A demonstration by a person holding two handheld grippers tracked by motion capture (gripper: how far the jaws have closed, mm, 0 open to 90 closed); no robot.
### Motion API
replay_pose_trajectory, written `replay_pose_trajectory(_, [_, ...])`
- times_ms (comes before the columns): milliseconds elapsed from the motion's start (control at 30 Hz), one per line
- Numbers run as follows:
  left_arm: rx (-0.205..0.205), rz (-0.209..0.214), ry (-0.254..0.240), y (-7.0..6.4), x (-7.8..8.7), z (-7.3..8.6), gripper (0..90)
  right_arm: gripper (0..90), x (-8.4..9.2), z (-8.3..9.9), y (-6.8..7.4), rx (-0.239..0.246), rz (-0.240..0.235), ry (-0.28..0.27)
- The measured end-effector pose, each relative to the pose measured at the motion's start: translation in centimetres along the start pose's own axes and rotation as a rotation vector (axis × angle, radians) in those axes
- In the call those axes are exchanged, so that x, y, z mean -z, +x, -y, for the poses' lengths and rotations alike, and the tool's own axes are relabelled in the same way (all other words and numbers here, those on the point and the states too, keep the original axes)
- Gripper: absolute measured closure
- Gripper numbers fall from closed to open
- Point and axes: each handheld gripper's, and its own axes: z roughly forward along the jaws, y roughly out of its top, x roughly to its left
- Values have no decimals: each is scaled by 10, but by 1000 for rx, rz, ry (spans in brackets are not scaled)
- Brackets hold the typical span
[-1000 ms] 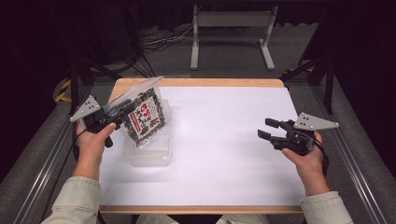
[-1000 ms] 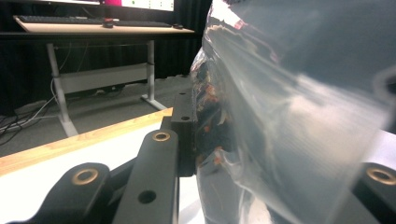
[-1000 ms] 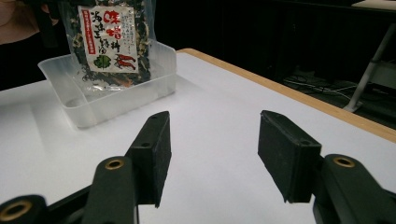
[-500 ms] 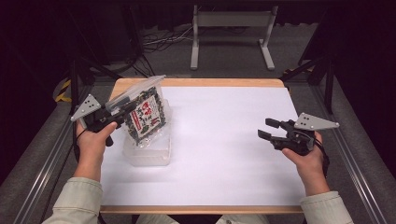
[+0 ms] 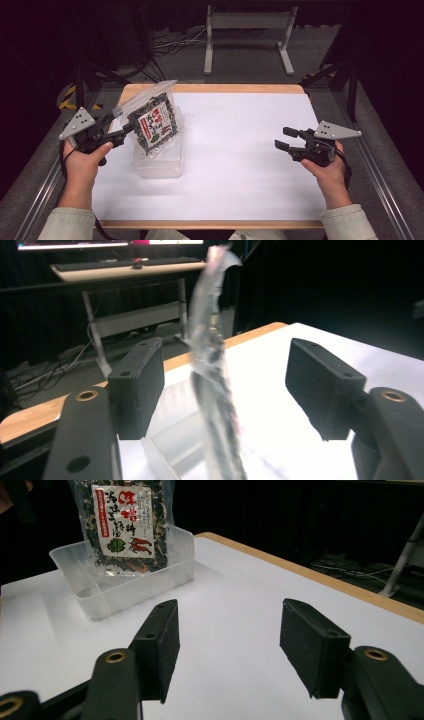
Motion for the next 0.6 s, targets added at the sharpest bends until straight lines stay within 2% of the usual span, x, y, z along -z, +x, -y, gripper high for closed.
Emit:
replay_pose_trajectory(167, [-23, 13, 22, -11, 14, 3, 268, 404, 5, 0, 0, 1, 2, -2])
replay_pose_trajectory(300, [-49, -5, 86, -20, 27, 10, 254, 396, 12, 1, -1, -1, 13, -9])
replay_pose_trajectory(433, [-42, 20, 98, -28, 40, 20, 217, 390, 20, 5, -1, -6, 31, -9])
replay_pose_trajectory(600, [-25, 34, 111, -35, 48, 30, 192, 382, 26, 11, -1, -9, 39, 1])
